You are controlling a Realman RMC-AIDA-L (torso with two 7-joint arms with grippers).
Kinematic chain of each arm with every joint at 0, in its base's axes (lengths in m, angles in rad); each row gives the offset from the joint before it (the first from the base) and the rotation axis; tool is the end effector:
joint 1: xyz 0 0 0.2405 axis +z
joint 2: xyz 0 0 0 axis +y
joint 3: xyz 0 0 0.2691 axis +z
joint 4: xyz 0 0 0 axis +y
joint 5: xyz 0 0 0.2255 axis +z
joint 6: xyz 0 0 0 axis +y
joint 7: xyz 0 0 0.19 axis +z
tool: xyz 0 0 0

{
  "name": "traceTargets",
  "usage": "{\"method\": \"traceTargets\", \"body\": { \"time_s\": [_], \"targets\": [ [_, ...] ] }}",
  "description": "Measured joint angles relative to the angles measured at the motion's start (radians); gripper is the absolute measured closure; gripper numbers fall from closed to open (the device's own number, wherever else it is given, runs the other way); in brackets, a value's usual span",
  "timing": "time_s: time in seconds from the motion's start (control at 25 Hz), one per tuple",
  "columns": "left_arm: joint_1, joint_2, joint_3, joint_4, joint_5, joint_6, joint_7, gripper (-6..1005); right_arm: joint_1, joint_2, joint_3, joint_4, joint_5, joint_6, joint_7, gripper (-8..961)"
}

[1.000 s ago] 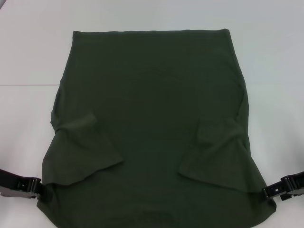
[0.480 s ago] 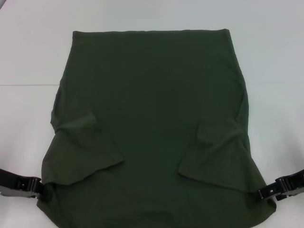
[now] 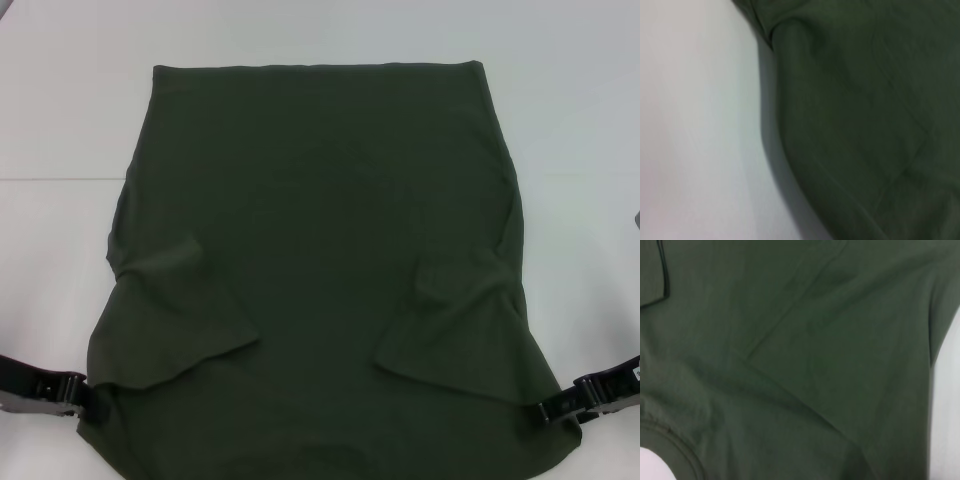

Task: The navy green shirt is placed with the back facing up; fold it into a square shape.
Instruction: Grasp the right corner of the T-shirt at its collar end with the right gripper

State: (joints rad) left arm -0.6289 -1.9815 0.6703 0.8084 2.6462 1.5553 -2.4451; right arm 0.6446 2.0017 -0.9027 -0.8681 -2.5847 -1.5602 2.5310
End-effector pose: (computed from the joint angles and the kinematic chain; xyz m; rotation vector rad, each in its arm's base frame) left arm -0.3408 0.3736 0.0061 -2.2303 -1.7851 0.1083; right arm 0.3095 0.3786 -0.0173 -2.3378 1.6925 -0.2594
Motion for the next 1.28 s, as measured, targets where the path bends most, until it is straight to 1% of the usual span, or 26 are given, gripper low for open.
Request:
{"method": "traceTargets", "body": {
  "time_s": [0.32, 0.56, 0.92, 1.28],
  "targets": [
    [0.000, 0.001, 0.000, 0.000, 0.000, -0.001, -0.002, 960, 0.001, 0.002, -0.012, 0.000, 0.000, 0.000, 0.000, 66],
    [0.000, 0.000, 0.000, 0.000, 0.000, -0.002, -0.002, 960, -0.002, -0.002, -0.013, 0.000, -0.001, 0.002, 0.000, 68],
    [0.000, 0.000, 0.000, 0.000, 0.000, -0.003, -0.002, 960, 0.011, 0.008, -0.016, 0.005, -0.002, 0.000, 0.000, 70],
    [0.000, 0.001, 0.000, -0.001, 0.000, -0.004, -0.002, 960, 0.023, 0.007, -0.031, 0.023, -0.003, 0.003, 0.000, 72]
  ]
}}
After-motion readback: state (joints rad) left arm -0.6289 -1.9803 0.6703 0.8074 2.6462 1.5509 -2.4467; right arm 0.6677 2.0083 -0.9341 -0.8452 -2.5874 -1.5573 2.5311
